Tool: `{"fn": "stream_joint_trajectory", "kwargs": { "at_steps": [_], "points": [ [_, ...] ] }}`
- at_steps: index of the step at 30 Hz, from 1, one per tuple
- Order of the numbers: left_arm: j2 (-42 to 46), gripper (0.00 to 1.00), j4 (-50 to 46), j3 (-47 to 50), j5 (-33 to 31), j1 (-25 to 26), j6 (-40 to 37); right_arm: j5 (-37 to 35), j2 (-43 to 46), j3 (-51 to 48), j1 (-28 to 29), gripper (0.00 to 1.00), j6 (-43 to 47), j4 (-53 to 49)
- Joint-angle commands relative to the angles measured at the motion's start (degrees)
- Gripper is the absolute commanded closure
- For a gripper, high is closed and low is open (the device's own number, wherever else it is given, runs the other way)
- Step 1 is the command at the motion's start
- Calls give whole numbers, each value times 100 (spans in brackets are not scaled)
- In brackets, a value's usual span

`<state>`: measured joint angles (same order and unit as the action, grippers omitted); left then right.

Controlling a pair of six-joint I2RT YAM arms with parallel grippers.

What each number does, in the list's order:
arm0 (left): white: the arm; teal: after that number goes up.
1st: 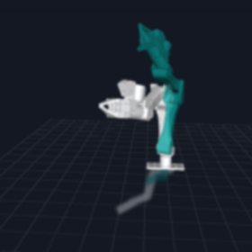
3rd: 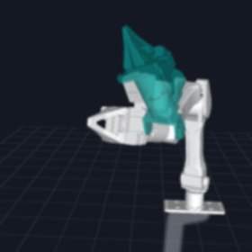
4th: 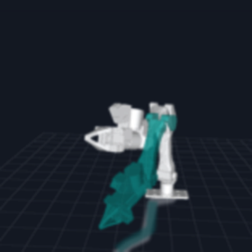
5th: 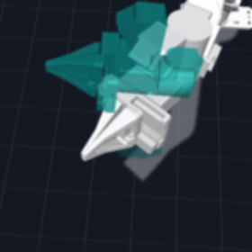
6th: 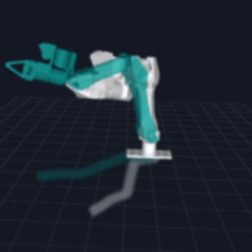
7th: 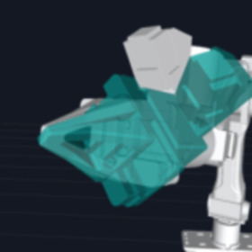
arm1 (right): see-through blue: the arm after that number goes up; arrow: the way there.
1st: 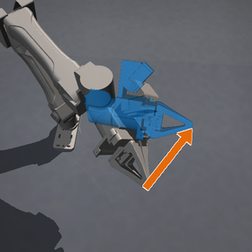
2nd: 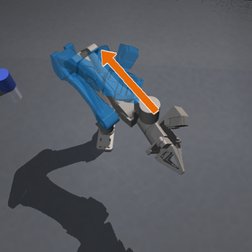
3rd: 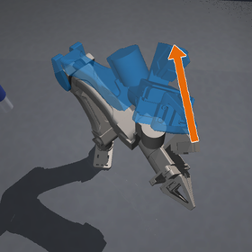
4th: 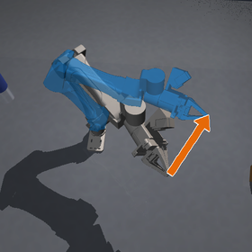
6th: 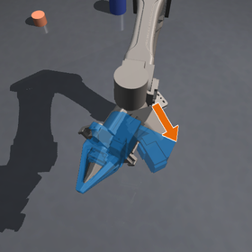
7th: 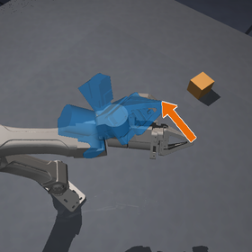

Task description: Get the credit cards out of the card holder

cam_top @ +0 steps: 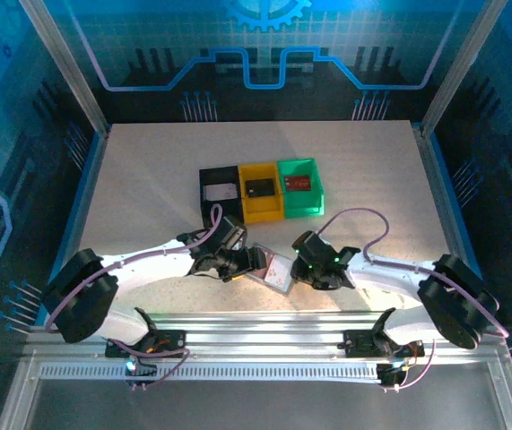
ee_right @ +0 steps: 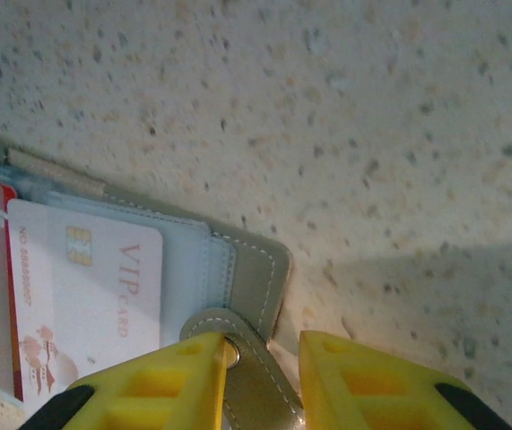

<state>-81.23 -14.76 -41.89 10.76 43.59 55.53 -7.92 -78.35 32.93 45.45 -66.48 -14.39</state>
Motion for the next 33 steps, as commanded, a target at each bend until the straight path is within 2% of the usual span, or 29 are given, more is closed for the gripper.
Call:
{"fn": "stream_joint_trajectory", "kwargs": {
  "at_steps": [1, 8, 13, 27, 33],
  "points": [
    [153, 27, 39, 73, 98, -31, 72, 68, -260, 155, -196, 73, 452, -112],
    [70, 27, 253, 67, 184, -34, 200, 93, -462, 576, -362, 74, 960, -206],
    [-105, 28, 463, -37, 262, -22, 317, 358, -507, 802, -427, 74, 1333, -223],
    [-831, 35, 923, -342, 311, -22, 433, 421, 48, 461, -344, 73, 1132, -71],
    [-874, 41, 825, -462, 194, -14, 347, 600, -200, 418, -324, 74, 1115, 78]
  ]
}}
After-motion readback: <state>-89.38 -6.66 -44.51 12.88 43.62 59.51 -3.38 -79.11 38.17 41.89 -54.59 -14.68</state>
